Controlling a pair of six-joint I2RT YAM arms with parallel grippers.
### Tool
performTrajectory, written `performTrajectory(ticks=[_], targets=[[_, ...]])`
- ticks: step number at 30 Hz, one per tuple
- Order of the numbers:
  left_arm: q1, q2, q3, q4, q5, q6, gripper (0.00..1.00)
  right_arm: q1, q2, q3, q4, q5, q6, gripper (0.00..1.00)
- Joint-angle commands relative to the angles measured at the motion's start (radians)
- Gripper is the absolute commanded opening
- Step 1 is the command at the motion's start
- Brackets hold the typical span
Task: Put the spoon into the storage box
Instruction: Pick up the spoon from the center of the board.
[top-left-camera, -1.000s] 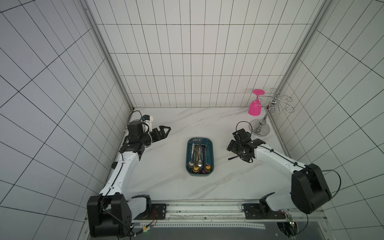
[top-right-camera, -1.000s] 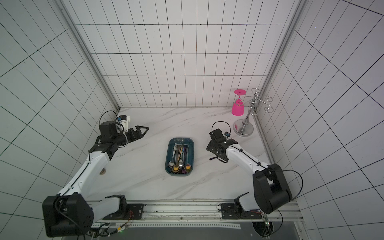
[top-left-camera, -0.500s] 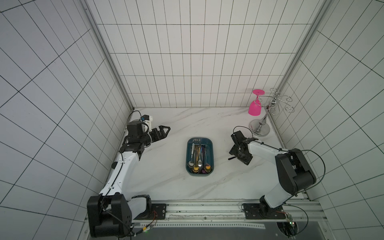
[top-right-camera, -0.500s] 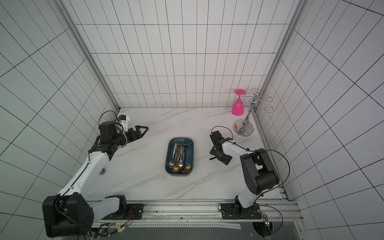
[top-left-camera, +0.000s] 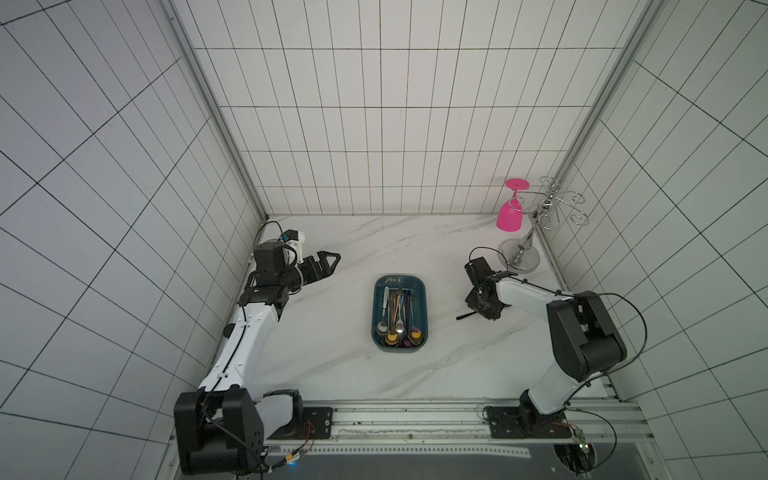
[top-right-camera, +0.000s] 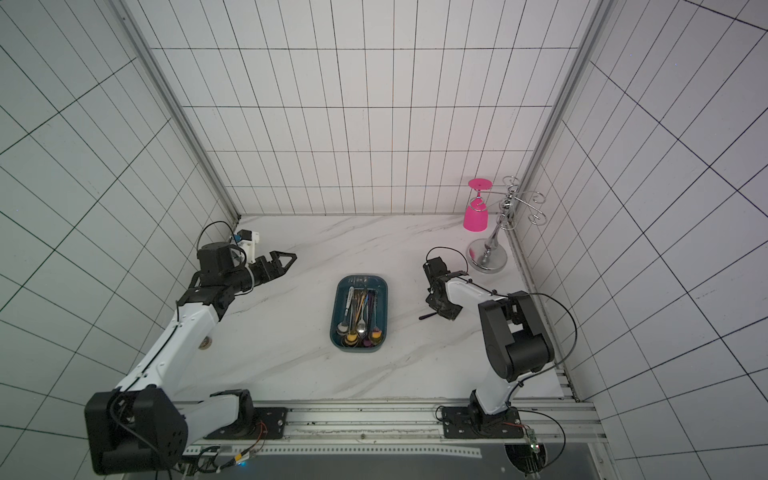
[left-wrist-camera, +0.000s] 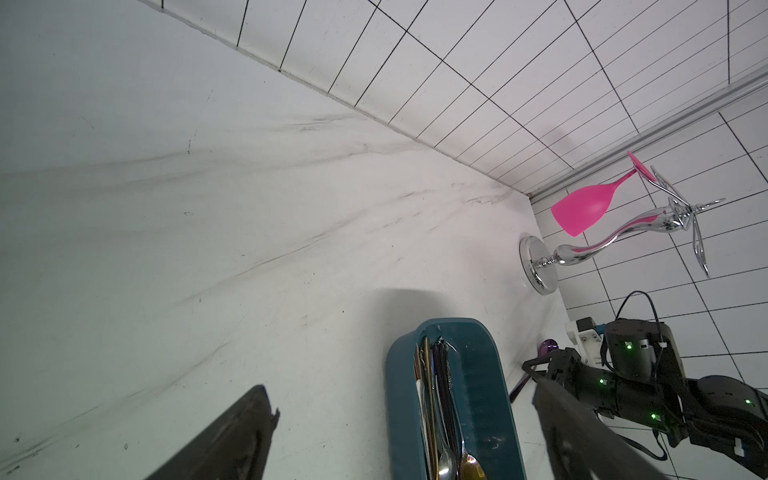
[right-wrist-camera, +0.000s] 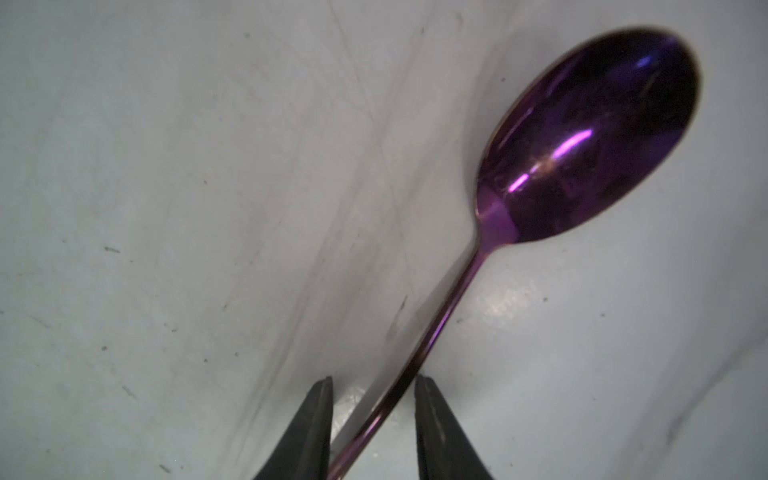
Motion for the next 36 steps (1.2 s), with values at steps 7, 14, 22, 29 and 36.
performTrajectory(ticks=[7,14,22,29,36], targets=[[0.008,-0.008,0.014,0.008,-0.008,0.013,0.99,-0.022,0.036,-0.016,0.023,-0.015,-0.016,0.2],[0.01,-0.012,0.013,0.009,-0.008,0.011,0.99,-0.022,-0.003,-0.04,0.037,-0.029,-0.021,0.06],[0.011,-0.017,0.016,0.002,-0.008,0.012,0.99,-0.021,-0.148,-0.067,0.064,0.004,-0.085,0.03],[0.02,-0.02,0.038,-0.015,0.02,0.028,0.99,-0.012,-0.277,-0.04,0.095,-0.051,-0.3,0.0],[0.022,-0.014,0.081,-0.037,0.122,0.06,0.97,0.114,-0.339,0.071,0.076,-0.026,-0.573,0.0]])
